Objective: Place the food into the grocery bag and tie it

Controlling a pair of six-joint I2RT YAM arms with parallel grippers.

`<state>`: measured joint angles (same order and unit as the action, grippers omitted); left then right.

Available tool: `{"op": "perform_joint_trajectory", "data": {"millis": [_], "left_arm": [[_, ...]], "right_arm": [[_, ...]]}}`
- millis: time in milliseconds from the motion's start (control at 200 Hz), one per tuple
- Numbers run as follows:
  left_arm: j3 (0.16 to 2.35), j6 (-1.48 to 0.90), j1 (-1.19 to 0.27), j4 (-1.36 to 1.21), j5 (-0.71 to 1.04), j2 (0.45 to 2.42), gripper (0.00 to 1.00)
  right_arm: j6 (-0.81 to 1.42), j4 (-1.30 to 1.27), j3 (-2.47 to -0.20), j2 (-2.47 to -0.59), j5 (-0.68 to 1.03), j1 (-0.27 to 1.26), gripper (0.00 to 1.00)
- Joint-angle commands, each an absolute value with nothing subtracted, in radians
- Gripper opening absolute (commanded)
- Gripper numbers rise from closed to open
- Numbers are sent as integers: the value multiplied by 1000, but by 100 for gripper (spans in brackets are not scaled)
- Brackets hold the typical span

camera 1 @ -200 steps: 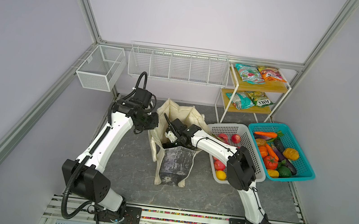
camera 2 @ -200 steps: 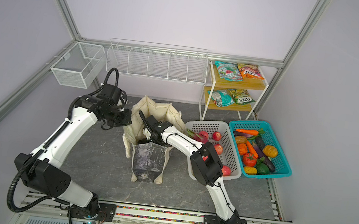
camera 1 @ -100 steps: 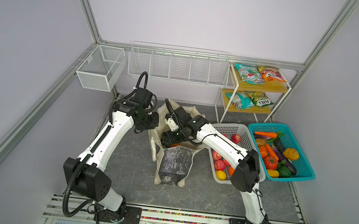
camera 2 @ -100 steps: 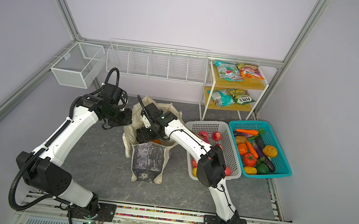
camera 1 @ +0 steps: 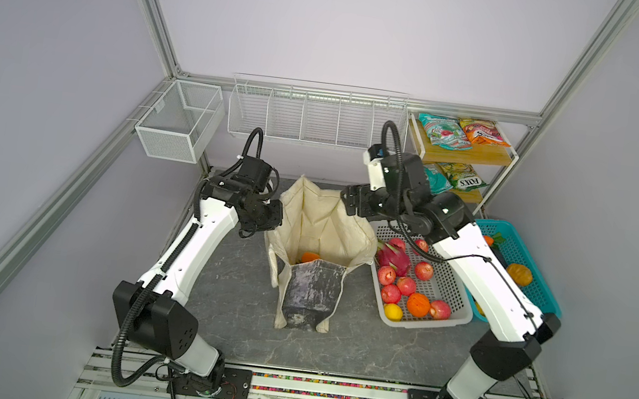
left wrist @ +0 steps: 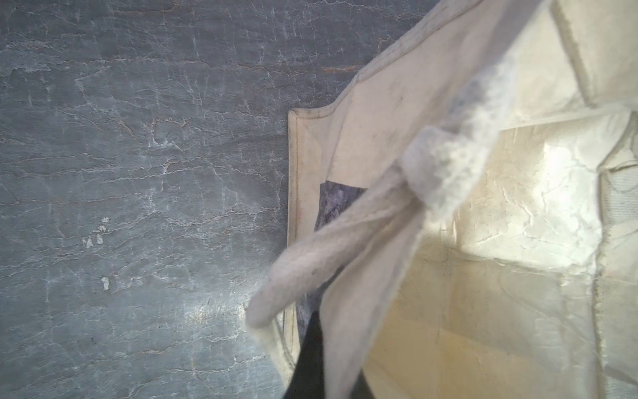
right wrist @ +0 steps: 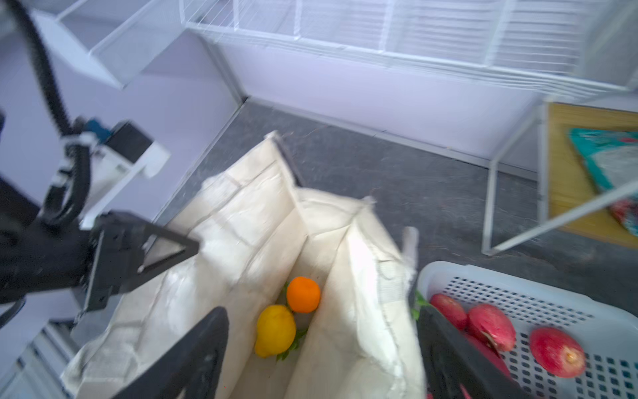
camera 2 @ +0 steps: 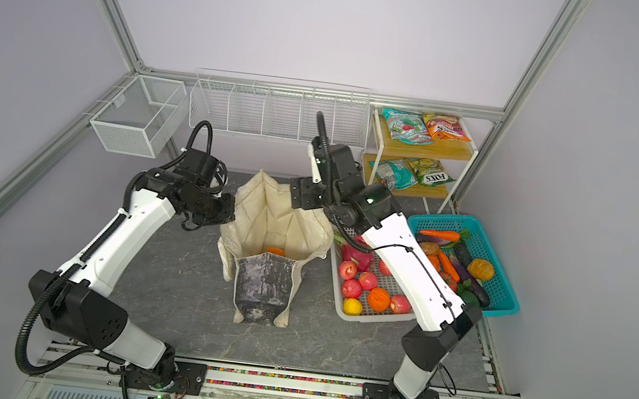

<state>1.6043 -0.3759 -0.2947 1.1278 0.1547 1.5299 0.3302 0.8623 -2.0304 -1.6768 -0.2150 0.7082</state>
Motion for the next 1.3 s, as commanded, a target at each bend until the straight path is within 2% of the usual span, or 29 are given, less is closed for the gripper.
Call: {"op": "perform_joint_trajectory", "data": {"millis": [0, 210, 390, 605, 825, 900, 1135, 1295], "left_arm": [[1598, -359, -296, 1111, 150, 1505, 0], [1582, -353, -296, 1105, 154, 1494, 0], [1572, -355, -296, 1100, 159, 1492, 0], [1560, -360, -296, 1091, 163, 1488, 0], [1552, -364, -296, 1089, 163, 1479, 0], [1551, -364, -296, 1088, 164, 1479, 0], [1549, -373, -296, 1080, 173, 1479, 0], [1553, -377, -296, 1077, 178, 1480, 0]], "right_arm": [[497, 816, -1872, -1570, -274, 594, 88], [808, 769, -1502, -1352, -226, 381, 88], [926, 920, -1393, -1337, -260, 322, 88], [1063, 919, -1225, -1331, -135, 230, 88], [1142, 1078, -1226, -1424, -141, 211, 88], [1157, 1053, -1216, -1436, -135, 210, 89], [1250, 969, -1199, -1476, -218, 211, 100], [1310, 898, -1209, -1529, -244, 210, 98]]}}
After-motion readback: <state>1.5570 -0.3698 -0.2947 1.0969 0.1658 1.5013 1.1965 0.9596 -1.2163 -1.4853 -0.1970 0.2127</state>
